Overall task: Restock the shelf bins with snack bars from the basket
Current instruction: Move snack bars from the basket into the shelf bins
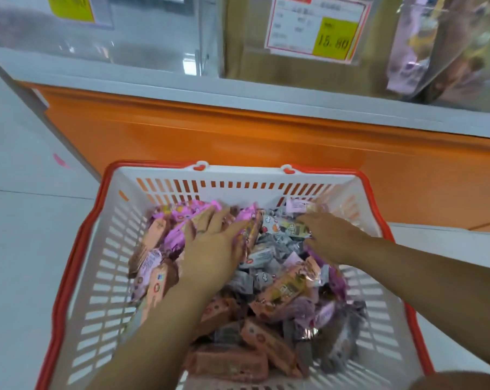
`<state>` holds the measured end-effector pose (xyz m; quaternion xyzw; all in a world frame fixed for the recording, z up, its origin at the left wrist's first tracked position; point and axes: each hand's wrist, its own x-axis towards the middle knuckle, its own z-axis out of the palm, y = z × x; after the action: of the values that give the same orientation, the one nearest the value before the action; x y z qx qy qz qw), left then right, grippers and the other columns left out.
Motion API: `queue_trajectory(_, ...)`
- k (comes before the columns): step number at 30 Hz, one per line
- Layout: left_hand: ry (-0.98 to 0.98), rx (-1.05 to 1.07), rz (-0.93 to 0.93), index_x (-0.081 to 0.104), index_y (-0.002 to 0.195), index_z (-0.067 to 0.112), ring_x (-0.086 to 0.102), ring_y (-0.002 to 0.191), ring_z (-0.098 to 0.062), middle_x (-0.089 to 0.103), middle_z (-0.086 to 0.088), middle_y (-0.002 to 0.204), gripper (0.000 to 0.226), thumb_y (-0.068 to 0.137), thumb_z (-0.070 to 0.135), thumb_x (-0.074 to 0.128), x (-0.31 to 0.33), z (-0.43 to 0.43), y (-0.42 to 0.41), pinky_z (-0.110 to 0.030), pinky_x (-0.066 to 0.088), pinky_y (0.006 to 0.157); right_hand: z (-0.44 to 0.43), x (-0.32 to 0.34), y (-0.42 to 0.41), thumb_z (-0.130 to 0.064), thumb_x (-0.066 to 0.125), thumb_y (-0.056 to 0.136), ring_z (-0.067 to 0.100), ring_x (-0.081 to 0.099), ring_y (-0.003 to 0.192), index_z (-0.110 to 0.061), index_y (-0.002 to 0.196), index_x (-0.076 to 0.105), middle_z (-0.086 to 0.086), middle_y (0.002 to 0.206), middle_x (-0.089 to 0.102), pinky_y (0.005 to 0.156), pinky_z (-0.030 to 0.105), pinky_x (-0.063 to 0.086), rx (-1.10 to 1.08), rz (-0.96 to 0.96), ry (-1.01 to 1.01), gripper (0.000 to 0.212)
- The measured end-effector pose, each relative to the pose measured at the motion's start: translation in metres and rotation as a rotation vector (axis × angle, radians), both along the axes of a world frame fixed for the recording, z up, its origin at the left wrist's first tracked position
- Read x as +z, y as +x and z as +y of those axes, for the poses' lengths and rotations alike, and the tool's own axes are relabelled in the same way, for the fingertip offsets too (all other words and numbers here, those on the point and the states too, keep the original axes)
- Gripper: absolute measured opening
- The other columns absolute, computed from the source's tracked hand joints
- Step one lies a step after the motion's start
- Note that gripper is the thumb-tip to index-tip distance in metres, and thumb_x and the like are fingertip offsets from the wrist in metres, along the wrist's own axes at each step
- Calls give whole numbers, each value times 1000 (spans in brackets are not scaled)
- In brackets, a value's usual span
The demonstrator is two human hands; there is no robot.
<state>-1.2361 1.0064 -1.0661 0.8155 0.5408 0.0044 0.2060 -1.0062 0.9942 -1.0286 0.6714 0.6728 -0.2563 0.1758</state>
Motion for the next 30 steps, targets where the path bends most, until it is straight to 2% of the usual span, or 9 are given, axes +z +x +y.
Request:
queue_trajectory(4,6,12,20,28,144,47,0,146,-23,16,3,157,44,101,39,34,3,0,3,-56,4,116,7,-8,-4,-13,52,93,34,28,136,-14,145,30,12,146,35,104,42,37,35,-112,45,57)
queue_trajectory(8,-20,-1,25,28,144,46,-1,146,-23,14,4,158,44,101,40,34,4,2,2,-57,3,116,13,-3,-3,-25,58,93,26,46,121,-15,138,43,7,132,48,94,35,43,6,-92,87,49)
queue_trajectory(15,-128,-5,-33,35,141,46,-12,146,-27,-4,2,161,43,99,39,42,41,-2,-5,-58,-2,116,10,54,1,-39,65,87,12,54,94,-16,119,59,0,114,59,81,23,40,-195,262,35,40)
queue_trajectory(18,-132,-17,-214,46,136,42,16,145,-16,19,2,158,38,98,33,46,91,-4,-18,-37,16,118,6,100,-13,-40,67,85,9,57,85,-19,112,61,-2,107,61,76,25,46,-285,500,-13,36)
queue_trajectory(20,-117,-31,-303,52,133,35,34,137,-10,31,5,153,36,97,28,50,129,-7,-25,-18,24,105,2,128,-26,-36,69,84,15,57,76,-20,103,63,7,106,65,71,32,47,-303,631,18,26)
queue_trajectory(22,-84,-20,-365,52,133,31,32,136,-6,35,10,148,38,96,23,53,159,-11,-28,-9,20,98,-4,153,-40,-32,71,83,15,56,70,-17,102,65,11,102,67,65,27,47,-305,719,53,25)
queue_trajectory(25,-81,9,-527,47,128,45,46,123,-4,44,17,135,44,93,21,59,198,-26,-26,-10,28,99,-11,187,-56,-23,72,83,12,57,62,-8,104,64,17,89,66,54,19,46,-370,881,39,27)
queue_trajectory(27,-84,25,-697,43,117,59,57,111,-2,53,23,126,50,89,24,64,219,-38,-25,-17,40,97,-17,208,-66,-25,72,82,12,56,58,-12,95,66,10,76,63,53,22,43,-382,955,53,19)
queue_trajectory(30,-15,58,-790,38,122,58,58,105,5,53,34,115,55,87,27,67,248,-54,-23,-9,41,89,-24,236,-78,-37,72,80,10,55,57,-20,90,66,-4,68,65,58,26,40,-379,987,200,20)
